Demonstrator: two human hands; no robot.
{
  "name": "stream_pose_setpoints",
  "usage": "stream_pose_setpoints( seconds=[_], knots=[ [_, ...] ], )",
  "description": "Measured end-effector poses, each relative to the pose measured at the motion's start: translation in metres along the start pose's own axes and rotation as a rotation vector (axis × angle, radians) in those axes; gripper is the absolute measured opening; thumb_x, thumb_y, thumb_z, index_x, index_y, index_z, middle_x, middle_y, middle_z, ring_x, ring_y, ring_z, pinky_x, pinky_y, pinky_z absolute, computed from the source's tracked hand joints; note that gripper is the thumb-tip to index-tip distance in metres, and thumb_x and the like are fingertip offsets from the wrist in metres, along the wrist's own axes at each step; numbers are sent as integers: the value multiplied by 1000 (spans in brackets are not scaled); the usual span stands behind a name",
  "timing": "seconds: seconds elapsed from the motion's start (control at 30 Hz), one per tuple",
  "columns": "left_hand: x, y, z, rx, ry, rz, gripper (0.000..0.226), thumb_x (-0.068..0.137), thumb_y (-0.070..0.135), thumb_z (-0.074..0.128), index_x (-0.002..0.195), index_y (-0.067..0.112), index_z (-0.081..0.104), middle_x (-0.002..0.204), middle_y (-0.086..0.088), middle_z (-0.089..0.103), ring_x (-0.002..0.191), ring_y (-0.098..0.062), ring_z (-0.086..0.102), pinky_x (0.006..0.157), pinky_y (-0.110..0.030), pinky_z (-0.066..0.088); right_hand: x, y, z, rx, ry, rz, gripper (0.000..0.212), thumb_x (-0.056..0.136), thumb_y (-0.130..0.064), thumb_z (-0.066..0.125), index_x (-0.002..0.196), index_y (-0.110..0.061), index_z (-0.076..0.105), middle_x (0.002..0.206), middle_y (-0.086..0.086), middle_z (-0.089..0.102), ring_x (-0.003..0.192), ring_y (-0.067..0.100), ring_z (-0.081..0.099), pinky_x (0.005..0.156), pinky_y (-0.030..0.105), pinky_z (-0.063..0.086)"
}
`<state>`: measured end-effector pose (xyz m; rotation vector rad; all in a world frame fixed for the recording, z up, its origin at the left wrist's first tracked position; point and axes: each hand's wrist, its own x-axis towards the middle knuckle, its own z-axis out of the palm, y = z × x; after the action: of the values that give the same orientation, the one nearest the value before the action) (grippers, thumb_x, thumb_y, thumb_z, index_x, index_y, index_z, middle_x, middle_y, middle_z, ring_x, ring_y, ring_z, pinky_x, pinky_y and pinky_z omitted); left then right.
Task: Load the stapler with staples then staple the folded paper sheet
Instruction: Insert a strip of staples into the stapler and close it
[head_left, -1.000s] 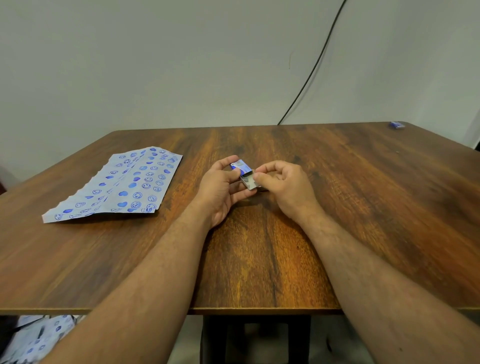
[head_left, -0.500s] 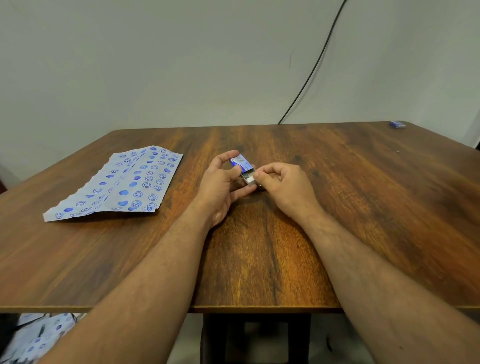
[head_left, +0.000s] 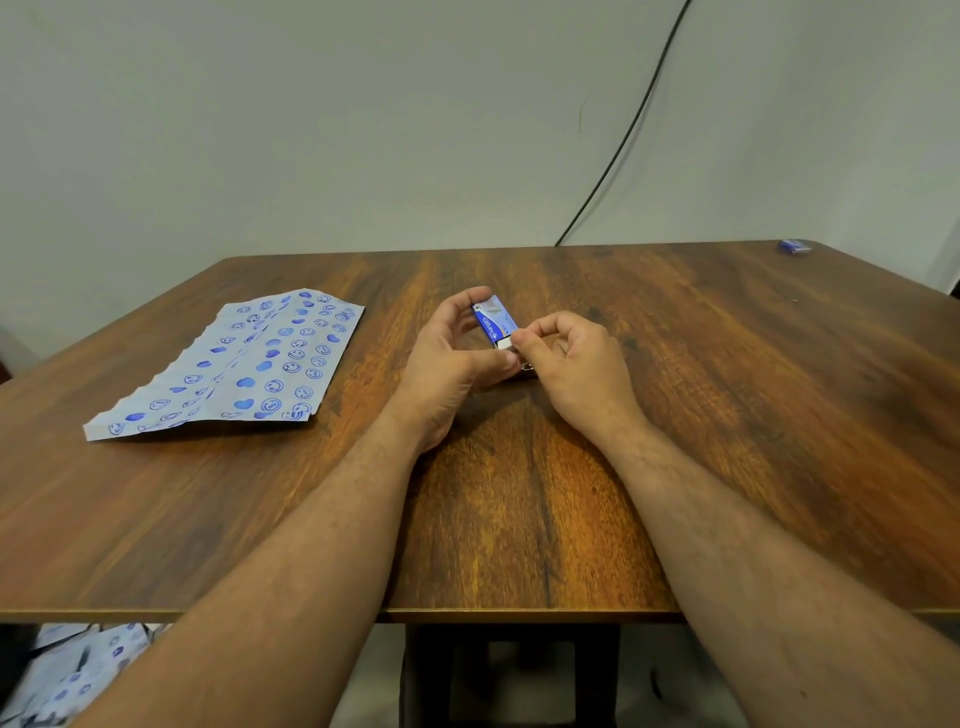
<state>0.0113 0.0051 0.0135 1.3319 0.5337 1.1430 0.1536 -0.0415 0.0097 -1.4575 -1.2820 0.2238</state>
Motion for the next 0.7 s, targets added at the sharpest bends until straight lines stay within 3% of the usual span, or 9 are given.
stream_pose_setpoints(
  seconds=[0.13,0.23,0.33,0.4,0.5,0.6,0.7],
  knots=[
    [-1,2,1,54,17,30,68,78,-24,67,137,8,55,128,-11,63,88,-24,70,80,-33,62,0,0,-1,-15,-10,-5,21,87,-45,71,77,-27,68,72,-4,73,67,16,67,66,36,55],
    [-2,3,2,150,54,80,59,81,-17,69,134,6,58,125,-11,65,84,-13,71,73,-26,61,-1,1,-1,-25,-15,-8,25,84,-52,66,80,-27,68,73,-6,73,70,13,68,66,36,55],
    [4,-2,-2,403,241,185,54,80,5,80,130,17,63,115,-9,71,84,-8,70,81,-31,61,-2,-1,-4,-4,-7,-15,19,86,-34,53,77,-20,62,63,-9,62,61,5,56,60,31,44],
    [7,-3,-6,561,361,218,57,79,18,81,131,24,61,120,1,65,95,-11,67,91,-34,58,-3,-1,-4,53,-20,-11,13,77,-20,43,72,-18,54,55,-10,50,56,11,46,56,30,36],
    [8,-3,-9,693,430,144,62,79,33,81,134,29,54,120,9,63,104,-11,61,95,-32,52,-3,0,-4,42,-41,2,13,74,-11,36,70,-14,48,55,-10,46,58,18,46,57,33,36],
    [10,-6,-12,850,487,87,35,78,48,79,107,38,61,100,17,62,108,-11,61,103,-44,47,-3,-1,-4,-6,-51,13,26,84,-1,36,73,-19,53,62,-8,51,62,14,49,59,28,39],
    [12,-5,-12,885,516,-19,24,78,43,80,94,35,64,83,22,54,102,-11,61,104,-47,44,-2,-1,-5,-40,-58,27,32,92,3,38,87,-22,57,74,-8,54,67,6,49,55,13,35]
  ],
)
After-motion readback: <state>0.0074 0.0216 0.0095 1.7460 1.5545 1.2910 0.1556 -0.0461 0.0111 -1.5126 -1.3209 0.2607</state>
